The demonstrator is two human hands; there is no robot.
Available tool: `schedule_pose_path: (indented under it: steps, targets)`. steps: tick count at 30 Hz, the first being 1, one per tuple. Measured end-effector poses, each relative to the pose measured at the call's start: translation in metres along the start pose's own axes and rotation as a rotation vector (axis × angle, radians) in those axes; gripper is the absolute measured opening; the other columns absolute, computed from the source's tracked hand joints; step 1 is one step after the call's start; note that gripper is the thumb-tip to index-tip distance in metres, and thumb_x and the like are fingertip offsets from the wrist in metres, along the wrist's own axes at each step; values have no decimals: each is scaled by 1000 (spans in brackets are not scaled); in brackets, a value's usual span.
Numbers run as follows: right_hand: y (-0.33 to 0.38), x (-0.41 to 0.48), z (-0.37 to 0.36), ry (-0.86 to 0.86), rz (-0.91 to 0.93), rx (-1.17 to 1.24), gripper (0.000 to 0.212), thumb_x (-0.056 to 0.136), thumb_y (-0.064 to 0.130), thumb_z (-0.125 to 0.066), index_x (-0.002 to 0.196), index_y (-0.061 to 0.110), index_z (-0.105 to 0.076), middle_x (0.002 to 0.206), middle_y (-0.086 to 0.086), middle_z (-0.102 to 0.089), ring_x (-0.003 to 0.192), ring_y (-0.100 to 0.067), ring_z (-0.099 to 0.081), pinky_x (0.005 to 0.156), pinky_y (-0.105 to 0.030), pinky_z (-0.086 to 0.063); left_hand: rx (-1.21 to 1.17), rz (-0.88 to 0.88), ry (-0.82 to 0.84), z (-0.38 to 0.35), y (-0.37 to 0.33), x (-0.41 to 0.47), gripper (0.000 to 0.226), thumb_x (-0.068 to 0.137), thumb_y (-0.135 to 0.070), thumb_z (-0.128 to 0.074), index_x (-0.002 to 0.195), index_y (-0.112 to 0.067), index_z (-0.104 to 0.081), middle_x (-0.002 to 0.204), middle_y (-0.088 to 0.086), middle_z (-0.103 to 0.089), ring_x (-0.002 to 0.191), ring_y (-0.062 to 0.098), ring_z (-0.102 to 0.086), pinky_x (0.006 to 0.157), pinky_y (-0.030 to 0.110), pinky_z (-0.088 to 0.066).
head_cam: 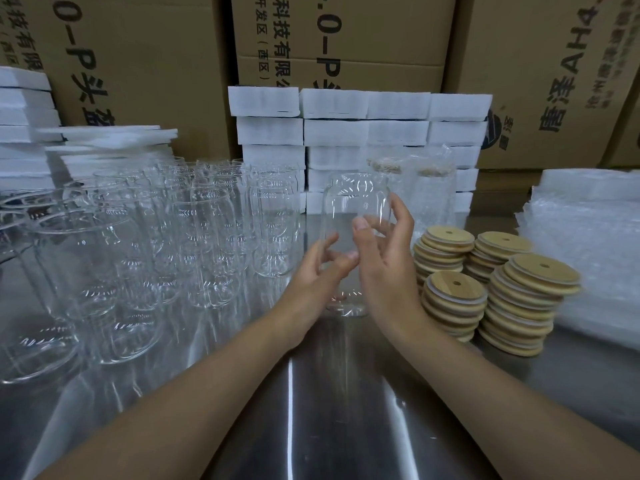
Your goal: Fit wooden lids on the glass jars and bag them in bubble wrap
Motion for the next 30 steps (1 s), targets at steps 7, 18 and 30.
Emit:
schedule_pose_path:
  steps: [7, 18, 30]
  targets:
    - [5, -5, -3, 3, 10, 2, 79, 81, 56, -50, 147, 27, -19, 131, 0, -43, 103, 7, -54, 70, -1, -42, 54, -95, -202, -10, -3, -5, 69, 79, -68, -53, 137, -33, -37, 123, -2, -60, 106, 3, -62, 90, 32, -53]
    - [7, -4, -2, -4, -7, -5, 72, 83, 52, -56, 144, 35, -21, 131, 5, -43, 108, -3, -55, 83, -22, -53, 79, -123, -189, -9, -4, -3, 67, 79, -59, -40, 138, -28, -41, 119, 3, -63, 99, 16, -67, 77, 50, -56]
    - [14, 6, 4, 115, -157, 299, 71, 83, 33, -69, 140, 29, -27, 123, -12, -53, 73, 2, -69, 54, -12, -51, -216, 16, -58, -2, -11, 3, 29, 100, -42, -32, 115, -38, -56, 98, 14, -61, 73, 18, -64, 50, 28, -53]
Point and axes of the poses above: each hand's wrist, its own x-axis towards the middle knuckle, its own z-axis out of the back of the hand, y = z × x, the point moved 1 cm from there along x, towards the middle knuckle
